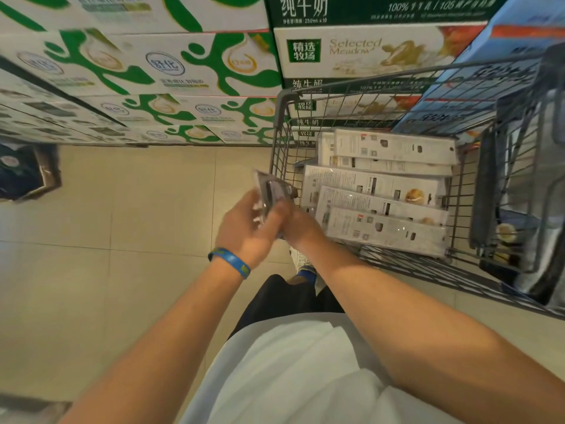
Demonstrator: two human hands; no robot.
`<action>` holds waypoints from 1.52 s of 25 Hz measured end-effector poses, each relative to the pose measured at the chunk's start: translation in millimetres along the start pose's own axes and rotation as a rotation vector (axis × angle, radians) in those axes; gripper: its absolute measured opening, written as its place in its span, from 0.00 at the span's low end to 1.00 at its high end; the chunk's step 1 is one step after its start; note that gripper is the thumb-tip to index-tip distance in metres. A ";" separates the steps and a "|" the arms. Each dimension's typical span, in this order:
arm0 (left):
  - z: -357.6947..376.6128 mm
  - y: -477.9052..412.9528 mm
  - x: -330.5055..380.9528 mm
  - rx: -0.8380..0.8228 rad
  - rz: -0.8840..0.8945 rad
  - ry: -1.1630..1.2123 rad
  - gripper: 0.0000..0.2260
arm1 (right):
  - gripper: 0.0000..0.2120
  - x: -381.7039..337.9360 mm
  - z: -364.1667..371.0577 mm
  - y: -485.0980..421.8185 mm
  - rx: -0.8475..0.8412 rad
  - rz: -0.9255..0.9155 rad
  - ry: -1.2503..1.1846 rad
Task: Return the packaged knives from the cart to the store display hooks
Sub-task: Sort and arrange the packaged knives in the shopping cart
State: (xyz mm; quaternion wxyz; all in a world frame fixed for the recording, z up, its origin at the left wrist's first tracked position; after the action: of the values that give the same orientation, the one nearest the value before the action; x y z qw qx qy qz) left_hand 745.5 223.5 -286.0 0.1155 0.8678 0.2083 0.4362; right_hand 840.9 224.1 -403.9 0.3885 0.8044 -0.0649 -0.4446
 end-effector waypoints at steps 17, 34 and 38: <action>-4.4 -68.6 11.7 0.287 0.171 -0.587 0.17 | 0.41 154.4 -98.2 -36.2 0.032 0.241 0.630; -8.4 -52.8 5.6 0.161 0.125 -0.503 0.21 | 0.18 42.0 -188.7 38.1 0.672 -0.051 0.388; -7.7 -57.2 15.6 0.020 0.041 -0.598 0.25 | 0.20 -20.0 -193.9 95.0 0.772 -0.318 0.226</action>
State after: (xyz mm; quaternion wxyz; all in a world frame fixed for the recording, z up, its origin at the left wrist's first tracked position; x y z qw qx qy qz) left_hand 732.7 281.6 -292.3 0.1542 0.9629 0.1518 0.1612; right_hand 1000.4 277.6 -267.1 -0.0097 0.9344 -0.0587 -0.3511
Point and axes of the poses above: each hand's wrist, its own y-axis away from the middle knuckle, its own z-axis out of the palm, x = y × z, the point moved 9 cm from there along -y, towards the middle knuckle, and after that the axes turned 5 degrees about x, right-handed, at the moved point
